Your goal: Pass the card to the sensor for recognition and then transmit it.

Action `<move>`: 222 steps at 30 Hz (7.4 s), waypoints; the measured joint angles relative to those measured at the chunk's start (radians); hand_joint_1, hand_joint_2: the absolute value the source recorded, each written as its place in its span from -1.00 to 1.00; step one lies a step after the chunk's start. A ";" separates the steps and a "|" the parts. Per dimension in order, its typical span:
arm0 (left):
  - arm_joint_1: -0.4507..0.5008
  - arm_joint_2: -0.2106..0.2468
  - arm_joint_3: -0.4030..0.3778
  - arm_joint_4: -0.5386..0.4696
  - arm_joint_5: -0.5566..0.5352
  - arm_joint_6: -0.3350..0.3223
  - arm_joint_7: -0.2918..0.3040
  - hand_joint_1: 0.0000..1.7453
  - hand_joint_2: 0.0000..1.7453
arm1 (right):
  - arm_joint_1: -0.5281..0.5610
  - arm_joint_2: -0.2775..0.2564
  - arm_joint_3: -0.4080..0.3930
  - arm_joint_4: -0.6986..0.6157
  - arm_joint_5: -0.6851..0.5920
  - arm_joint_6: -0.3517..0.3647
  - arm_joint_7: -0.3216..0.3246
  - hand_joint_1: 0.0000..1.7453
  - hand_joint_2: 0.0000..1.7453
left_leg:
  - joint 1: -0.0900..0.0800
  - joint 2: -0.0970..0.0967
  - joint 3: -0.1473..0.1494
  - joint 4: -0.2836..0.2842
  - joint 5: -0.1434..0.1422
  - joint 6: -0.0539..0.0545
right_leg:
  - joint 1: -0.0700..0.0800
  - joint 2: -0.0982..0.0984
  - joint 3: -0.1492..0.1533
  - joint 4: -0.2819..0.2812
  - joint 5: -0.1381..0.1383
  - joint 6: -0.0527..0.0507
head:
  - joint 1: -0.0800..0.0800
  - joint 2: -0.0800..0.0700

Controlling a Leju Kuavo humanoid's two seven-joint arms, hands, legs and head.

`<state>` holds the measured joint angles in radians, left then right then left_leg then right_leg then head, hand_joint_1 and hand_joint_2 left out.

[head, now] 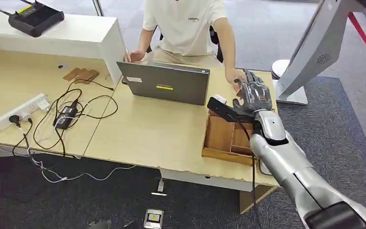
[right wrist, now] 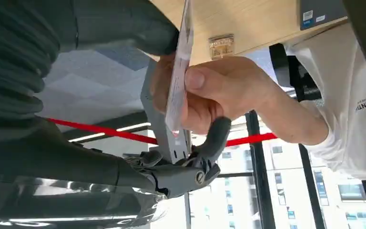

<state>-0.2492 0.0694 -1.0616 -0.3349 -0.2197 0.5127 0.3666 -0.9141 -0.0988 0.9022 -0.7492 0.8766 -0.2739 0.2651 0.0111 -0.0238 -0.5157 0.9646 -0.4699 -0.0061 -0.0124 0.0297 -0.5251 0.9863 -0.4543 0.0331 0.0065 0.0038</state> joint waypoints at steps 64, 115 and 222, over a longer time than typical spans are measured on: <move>0.097 0.014 0.174 0.011 0.128 0.095 -0.040 -1.00 -1.00 | 0.640 -0.301 -0.261 -0.753 -0.120 0.308 0.144 -1.00 1.00 | 0.000 0.001 0.000 0.000 -0.001 0.000 | 0.000 0.001 0.000 -0.001 0.000 0.000 | 0.000 0.000; 0.060 0.014 0.158 0.006 0.082 0.063 -0.020 -1.00 -1.00 | 0.592 -0.201 -0.198 -0.550 0.045 0.102 0.090 -1.00 1.00 | 0.000 0.001 0.000 0.000 -0.001 -0.001 | 0.000 0.000 0.000 -0.001 0.000 0.000 | 0.000 0.000; -0.010 0.008 0.122 -0.004 -0.085 -0.039 -0.011 -1.00 -1.00 | -0.129 0.036 -0.034 -0.117 -0.018 0.127 0.034 0.86 1.00 | 0.001 0.000 -0.001 0.000 0.000 -0.001 | 0.000 0.000 -0.001 0.001 0.000 -0.001 | 0.000 0.000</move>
<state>-0.2591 0.0771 -0.9392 -0.3391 -0.3048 0.4734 0.3555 -1.0429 -0.0625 0.8683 -0.8658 0.8587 -0.1469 0.2987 0.0120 -0.0242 -0.5168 0.9645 -0.4699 -0.0076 -0.0119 0.0300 -0.5259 0.9878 -0.4546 0.0325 0.0069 0.0038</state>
